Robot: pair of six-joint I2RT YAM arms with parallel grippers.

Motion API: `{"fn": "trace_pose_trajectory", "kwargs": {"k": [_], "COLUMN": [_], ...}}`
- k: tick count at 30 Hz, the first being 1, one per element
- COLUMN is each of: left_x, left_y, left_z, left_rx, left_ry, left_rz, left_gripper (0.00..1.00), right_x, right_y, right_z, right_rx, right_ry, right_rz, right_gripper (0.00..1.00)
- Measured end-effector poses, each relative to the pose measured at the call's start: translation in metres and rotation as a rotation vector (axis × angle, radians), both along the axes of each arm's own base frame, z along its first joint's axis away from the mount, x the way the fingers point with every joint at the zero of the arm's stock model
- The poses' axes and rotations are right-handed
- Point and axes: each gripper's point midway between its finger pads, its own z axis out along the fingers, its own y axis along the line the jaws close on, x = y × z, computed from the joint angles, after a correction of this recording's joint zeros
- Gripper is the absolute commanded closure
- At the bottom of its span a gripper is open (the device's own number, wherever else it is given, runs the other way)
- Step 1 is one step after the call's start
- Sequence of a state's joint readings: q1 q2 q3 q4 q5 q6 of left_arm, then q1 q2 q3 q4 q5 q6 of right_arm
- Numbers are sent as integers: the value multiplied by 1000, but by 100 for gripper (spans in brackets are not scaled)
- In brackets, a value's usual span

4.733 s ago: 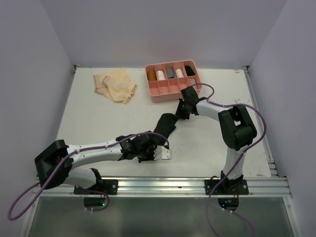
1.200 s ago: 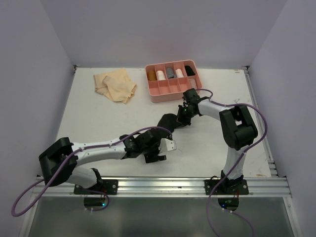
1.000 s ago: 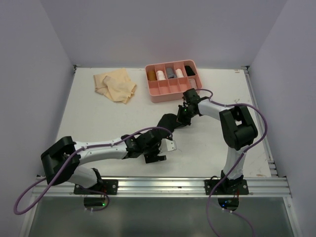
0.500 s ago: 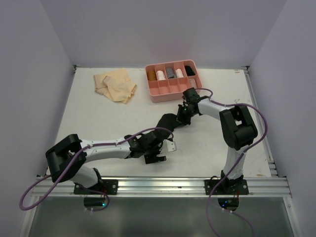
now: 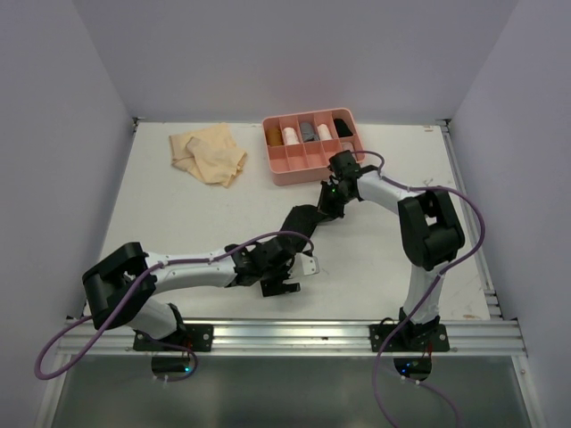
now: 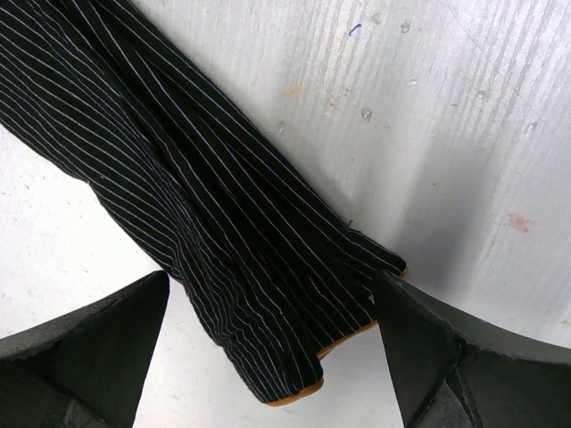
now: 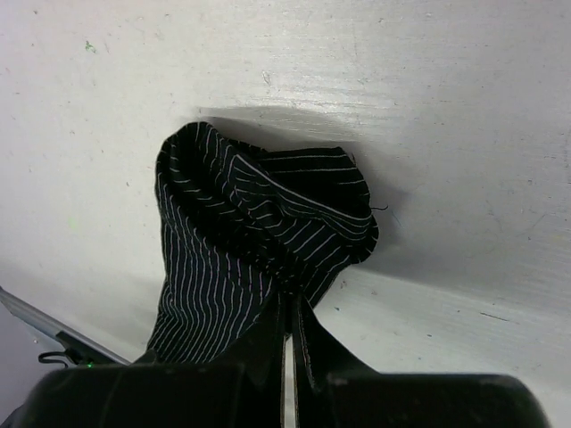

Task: Roll the underwear
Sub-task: Fold the underwear

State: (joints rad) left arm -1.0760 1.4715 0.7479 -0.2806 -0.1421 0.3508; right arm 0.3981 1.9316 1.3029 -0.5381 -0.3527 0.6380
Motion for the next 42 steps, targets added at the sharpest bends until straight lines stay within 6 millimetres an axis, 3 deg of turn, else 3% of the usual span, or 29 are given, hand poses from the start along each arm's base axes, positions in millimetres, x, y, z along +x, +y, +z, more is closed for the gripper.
{"fn": "trace_pose_trajectory", "kwargs": {"k": [25, 29, 32, 33, 35, 36, 37, 40, 42], "left_x": [-12, -20, -22, -18, 3, 17, 32, 62, 76], "left_y": [5, 0, -11, -15, -15, -11, -6, 11, 23], "left_z": [-1, 29, 72, 93, 127, 143, 157, 168, 158], "left_rx": [2, -88, -209, -274, -367, -411, -450, -505, -522], "left_ry": [35, 36, 52, 60, 56, 51, 52, 103, 169], "left_rz": [-27, -64, -94, -97, -56, -28, 5, 94, 152], "left_gripper": [0, 0, 0, 5, 17, 21, 31, 44, 45], "right_x": [3, 3, 4, 4, 5, 6, 7, 15, 22], "right_y": [-13, -11, -11, -11, -11, -11, -11, -12, -12], "right_z": [-21, -22, -22, -21, -20, -19, -17, -4, 12], "right_rx": [-40, -26, -22, -22, -24, -25, -27, -37, -47], "right_ry": [45, 51, 49, 47, 39, 35, 29, -5, -44], "right_rz": [-5, 0, 6, 8, 18, 23, 28, 45, 52], "right_gripper": [100, 100, 94, 87, 76, 62, 58, 52, 54]}}
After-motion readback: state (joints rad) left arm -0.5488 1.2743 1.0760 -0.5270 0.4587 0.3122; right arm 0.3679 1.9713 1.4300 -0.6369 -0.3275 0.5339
